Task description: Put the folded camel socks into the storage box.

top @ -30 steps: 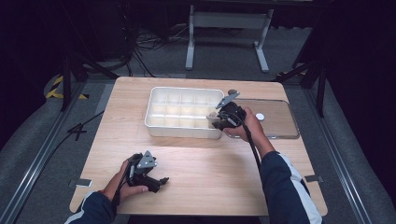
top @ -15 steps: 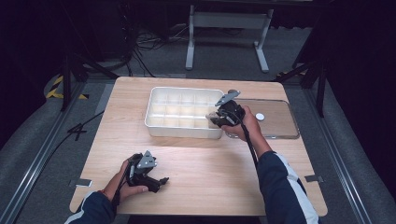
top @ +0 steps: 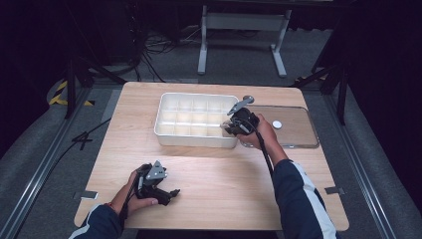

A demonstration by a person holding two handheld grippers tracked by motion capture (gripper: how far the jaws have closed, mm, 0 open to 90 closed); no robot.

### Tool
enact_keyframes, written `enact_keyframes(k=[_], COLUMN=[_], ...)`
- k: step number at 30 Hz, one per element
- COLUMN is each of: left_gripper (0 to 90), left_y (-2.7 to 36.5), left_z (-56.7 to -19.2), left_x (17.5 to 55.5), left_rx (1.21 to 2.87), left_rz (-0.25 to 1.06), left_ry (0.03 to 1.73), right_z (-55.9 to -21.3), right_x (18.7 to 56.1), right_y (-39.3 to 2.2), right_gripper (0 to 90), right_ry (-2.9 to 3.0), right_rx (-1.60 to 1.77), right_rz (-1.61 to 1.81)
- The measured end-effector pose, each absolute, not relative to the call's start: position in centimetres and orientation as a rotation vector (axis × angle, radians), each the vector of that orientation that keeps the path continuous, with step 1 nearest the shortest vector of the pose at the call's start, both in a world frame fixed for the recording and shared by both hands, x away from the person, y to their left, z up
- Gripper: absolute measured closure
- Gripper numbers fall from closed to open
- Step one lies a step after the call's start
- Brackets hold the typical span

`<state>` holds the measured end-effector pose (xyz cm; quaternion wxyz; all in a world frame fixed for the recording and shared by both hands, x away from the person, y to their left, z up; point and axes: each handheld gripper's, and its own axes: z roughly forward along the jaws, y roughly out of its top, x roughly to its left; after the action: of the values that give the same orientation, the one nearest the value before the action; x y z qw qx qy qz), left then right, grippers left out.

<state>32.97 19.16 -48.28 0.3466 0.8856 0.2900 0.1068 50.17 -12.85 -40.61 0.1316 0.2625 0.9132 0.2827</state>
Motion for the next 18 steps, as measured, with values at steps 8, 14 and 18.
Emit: enact_keyframes(k=[8,14,18], left_gripper=[9.1,9.1,9.1], left_y=[19.2,19.2,19.2], left_z=[-48.3,-48.3,-48.3], left_x=[33.0,33.0,33.0], left_rx=[2.301,2.301,2.301], left_rz=[0.277,0.278,0.278], left_ry=[0.751,0.75,0.75], right_z=[-41.1,-41.3,-41.7], right_x=[50.8,51.3,51.5], right_y=[-11.8,-11.8,-11.8], right_gripper=[81.3,81.5,81.6], right_ry=[2.724,2.759,2.792], right_rx=[0.773,0.81,0.813], right_rz=[0.691,0.668,0.628])
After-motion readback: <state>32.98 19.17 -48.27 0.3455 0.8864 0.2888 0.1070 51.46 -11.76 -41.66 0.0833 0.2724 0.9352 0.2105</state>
